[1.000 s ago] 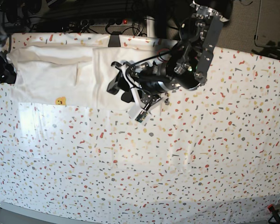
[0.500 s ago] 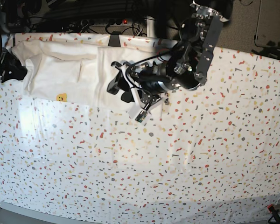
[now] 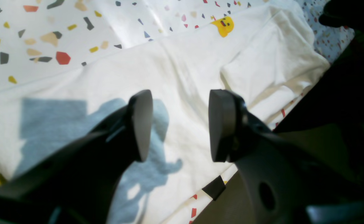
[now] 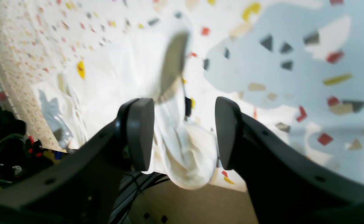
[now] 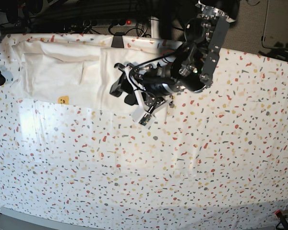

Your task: Fold the T-shirt properly

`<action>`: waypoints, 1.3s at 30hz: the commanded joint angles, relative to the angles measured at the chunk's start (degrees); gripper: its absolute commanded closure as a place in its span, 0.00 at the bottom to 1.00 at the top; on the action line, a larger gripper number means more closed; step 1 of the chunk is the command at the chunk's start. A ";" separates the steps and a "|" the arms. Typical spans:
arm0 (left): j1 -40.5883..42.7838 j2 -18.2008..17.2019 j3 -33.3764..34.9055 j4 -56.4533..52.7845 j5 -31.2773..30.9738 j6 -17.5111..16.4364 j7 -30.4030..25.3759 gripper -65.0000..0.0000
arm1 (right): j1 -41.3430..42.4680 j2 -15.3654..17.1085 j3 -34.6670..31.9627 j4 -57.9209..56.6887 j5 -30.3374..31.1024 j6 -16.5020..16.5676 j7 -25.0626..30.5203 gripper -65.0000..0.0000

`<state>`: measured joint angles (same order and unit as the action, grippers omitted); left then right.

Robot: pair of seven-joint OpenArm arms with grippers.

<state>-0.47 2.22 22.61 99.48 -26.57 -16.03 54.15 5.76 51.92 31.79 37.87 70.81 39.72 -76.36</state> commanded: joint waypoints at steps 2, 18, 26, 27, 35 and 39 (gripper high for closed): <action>-0.96 0.61 0.04 0.87 -0.85 -0.26 -1.09 0.56 | 0.61 2.21 0.50 0.63 1.77 0.28 0.31 0.52; -0.96 0.61 0.04 0.87 -0.87 -0.26 -1.11 0.56 | 0.59 -4.13 0.48 0.63 1.60 0.28 -3.64 0.27; -0.96 0.61 0.04 0.87 -0.85 -0.26 -1.09 0.56 | 0.57 -8.90 0.48 0.63 1.81 0.28 -3.64 0.27; -0.96 0.61 0.04 0.87 -0.85 -0.26 -1.09 0.56 | 0.57 -8.79 0.48 0.63 2.14 0.28 -3.64 0.27; -0.96 0.61 0.04 0.87 -0.85 -0.26 -1.09 0.56 | 0.61 -5.60 0.50 0.63 14.19 0.28 -3.64 0.27; -0.96 0.61 0.04 0.87 -0.87 -0.26 -1.11 0.56 | 0.37 -4.31 0.48 0.63 14.19 0.28 -3.64 0.27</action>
<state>-0.47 2.24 22.57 99.48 -26.57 -16.03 54.15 5.54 46.00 31.88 37.85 83.59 39.77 -79.79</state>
